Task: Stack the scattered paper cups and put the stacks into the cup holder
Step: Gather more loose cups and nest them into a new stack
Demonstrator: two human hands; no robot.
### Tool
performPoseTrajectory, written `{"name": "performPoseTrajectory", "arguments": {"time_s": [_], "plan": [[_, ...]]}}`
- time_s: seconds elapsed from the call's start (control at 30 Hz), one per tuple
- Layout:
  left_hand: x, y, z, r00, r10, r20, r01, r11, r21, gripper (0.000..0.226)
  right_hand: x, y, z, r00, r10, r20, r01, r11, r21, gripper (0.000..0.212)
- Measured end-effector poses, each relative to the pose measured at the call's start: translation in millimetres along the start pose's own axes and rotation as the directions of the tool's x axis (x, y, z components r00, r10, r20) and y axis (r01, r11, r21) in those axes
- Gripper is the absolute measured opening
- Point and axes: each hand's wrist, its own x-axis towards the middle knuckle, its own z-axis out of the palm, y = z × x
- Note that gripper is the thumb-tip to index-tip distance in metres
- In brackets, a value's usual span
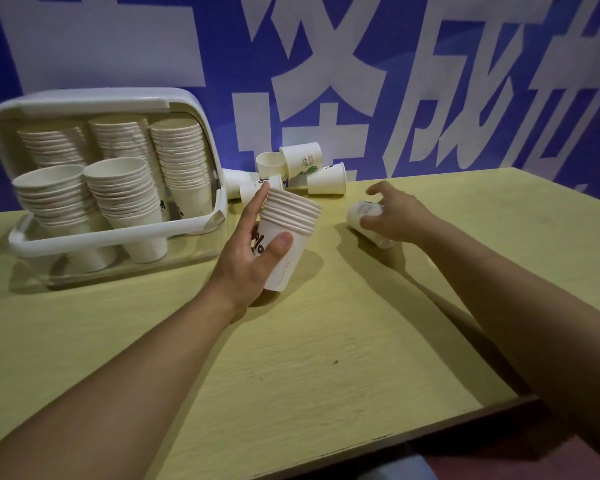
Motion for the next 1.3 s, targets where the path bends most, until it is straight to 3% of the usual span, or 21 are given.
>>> {"name": "performPoseTrajectory", "arguments": {"time_s": [0.07,0.17,0.27,0.37,0.43,0.6,0.83,1.07,1.3], "plan": [[-0.2,0.0,-0.4,1.000,0.003,0.001,-0.003,1.000,0.005,0.070,-0.7,-12.8,5.2,0.997,0.013,0.075,-0.007,0.997,-0.077,0.065],[-0.4,0.6,-0.8,1.000,0.006,-0.004,-0.006,1.000,0.012,0.071,-4.5,-19.0,15.7,1.000,-0.004,0.008,0.004,0.998,-0.068,0.063],[-0.1,0.8,-0.2,1.000,0.002,-0.004,-0.002,1.000,0.019,0.071,-13.3,-17.2,23.0,0.987,-0.073,-0.144,0.102,0.972,0.211,0.062],[-0.6,2.1,0.1,1.000,0.011,0.010,-0.012,0.999,0.051,0.077,-26.7,-21.3,23.1,0.957,-0.092,-0.274,0.230,0.817,0.529,0.060],[-1.7,3.1,0.7,0.999,0.015,0.042,-0.018,0.997,0.078,0.080,-36.4,-27.9,23.6,0.948,-0.115,-0.295,0.285,0.720,0.633,0.060],[-7.0,8.9,1.9,0.995,0.023,0.096,-0.032,0.995,0.096,0.080,-50.3,-41.0,23.8,0.884,-0.196,-0.424,0.440,0.656,0.614,0.073],[-10.0,12.2,1.8,0.988,0.006,0.152,-0.023,0.994,0.109,0.073,-51.9,-39.1,17.9,0.873,-0.087,-0.479,0.430,0.599,0.675,0.071],[-10.0,10.1,1.3,0.988,0.010,0.152,-0.028,0.993,0.116,0.075,-52.4,-39.4,18.2,0.842,-0.159,-0.516,0.491,0.623,0.609,0.088],[-9.8,6.7,4.4,0.985,0.008,0.173,-0.032,0.990,0.136,0.079,-60.0,-49.2,29.0,0.838,-0.224,-0.497,0.535,0.516,0.669,0.046]]}}
